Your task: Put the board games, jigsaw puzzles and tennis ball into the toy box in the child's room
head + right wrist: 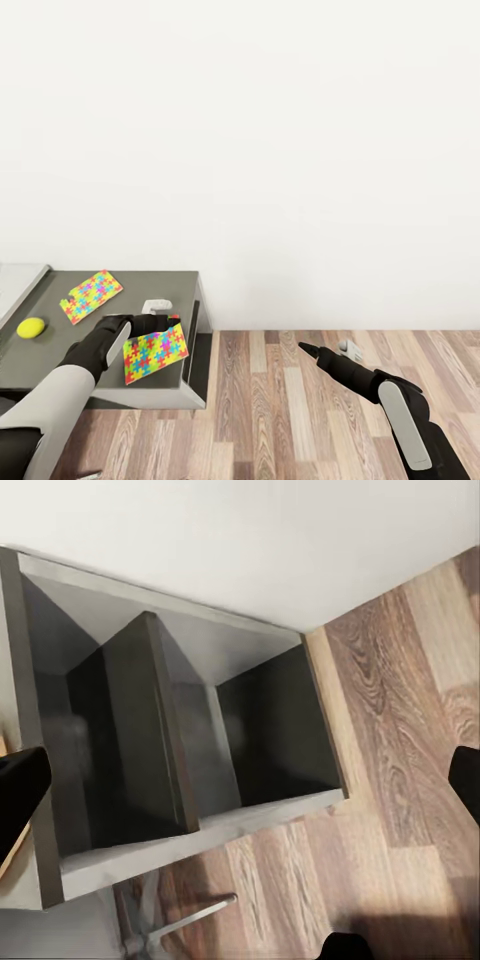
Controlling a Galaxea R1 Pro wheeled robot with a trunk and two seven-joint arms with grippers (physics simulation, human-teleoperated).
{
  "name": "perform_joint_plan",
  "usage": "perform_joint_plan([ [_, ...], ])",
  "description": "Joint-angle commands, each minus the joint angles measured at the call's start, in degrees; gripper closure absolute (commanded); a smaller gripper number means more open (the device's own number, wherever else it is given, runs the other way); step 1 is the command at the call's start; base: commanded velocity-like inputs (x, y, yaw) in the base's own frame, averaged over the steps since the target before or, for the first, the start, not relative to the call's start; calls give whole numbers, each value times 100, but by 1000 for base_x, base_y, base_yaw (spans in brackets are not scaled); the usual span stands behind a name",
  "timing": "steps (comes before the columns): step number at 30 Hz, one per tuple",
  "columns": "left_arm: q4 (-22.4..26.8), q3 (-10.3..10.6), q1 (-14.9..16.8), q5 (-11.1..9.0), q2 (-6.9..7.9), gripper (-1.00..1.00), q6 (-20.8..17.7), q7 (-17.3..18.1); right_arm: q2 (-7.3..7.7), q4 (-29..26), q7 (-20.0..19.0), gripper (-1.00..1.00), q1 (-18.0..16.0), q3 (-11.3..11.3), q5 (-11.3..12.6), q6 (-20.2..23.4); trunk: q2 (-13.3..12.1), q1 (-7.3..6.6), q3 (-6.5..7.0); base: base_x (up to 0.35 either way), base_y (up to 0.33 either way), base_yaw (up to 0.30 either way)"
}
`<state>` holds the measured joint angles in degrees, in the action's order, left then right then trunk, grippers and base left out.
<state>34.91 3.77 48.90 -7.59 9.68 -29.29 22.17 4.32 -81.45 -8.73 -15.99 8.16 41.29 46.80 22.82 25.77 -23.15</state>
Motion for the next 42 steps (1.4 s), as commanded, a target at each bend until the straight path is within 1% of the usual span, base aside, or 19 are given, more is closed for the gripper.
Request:
perform_joint_plan([
  [1, 7, 27, 2, -59, 7, -100, -40, -17, -1, -3, -41, -100, -3, 10, -33, 31, 10, 2, -9, -163, -8, 0],
  [9, 7, 21, 5, -59, 7, -100, -41, -19, -1, -3, -41, -100, -1, 11, -33, 31, 10, 2, -9, -156, -6, 0],
  [12, 7, 22, 2, -59, 7, -100, -50, -19, -1, -3, -41, -100, -3, 11, -33, 31, 10, 2, -9, -58, -165, 0],
  [16, 7, 15, 0, -59, 7, -100, -53, -19, -1, -3, -41, -100, -3, 12, -33, 31, 10, 2, -9, -22, -161, 0],
  [36, 9, -9, 5, -65, 20, -100, -33, -7, -1, -3, -41, -100, -7, 10, -33, 31, 10, 2, -9, -1, -65, 0],
  [39, 44, -25, 1, -80, 59, -100, -16, 22, -1, -3, -41, -100, -3, 10, -33, 31, 10, 2, -9, 0, -22, 0],
  [41, 103, -55, 2, -111, 142, -100, -10, 47, -1, -3, -41, -100, -3, 10, -33, 31, 10, 2, -9, 0, -8, 0],
  [42, 174, -119, 0, -122, 180, -100, -9, 55, -1, -3, -41, -100, -4, 10, -33, 31, 10, 2, -9, 0, -4, 0],
])
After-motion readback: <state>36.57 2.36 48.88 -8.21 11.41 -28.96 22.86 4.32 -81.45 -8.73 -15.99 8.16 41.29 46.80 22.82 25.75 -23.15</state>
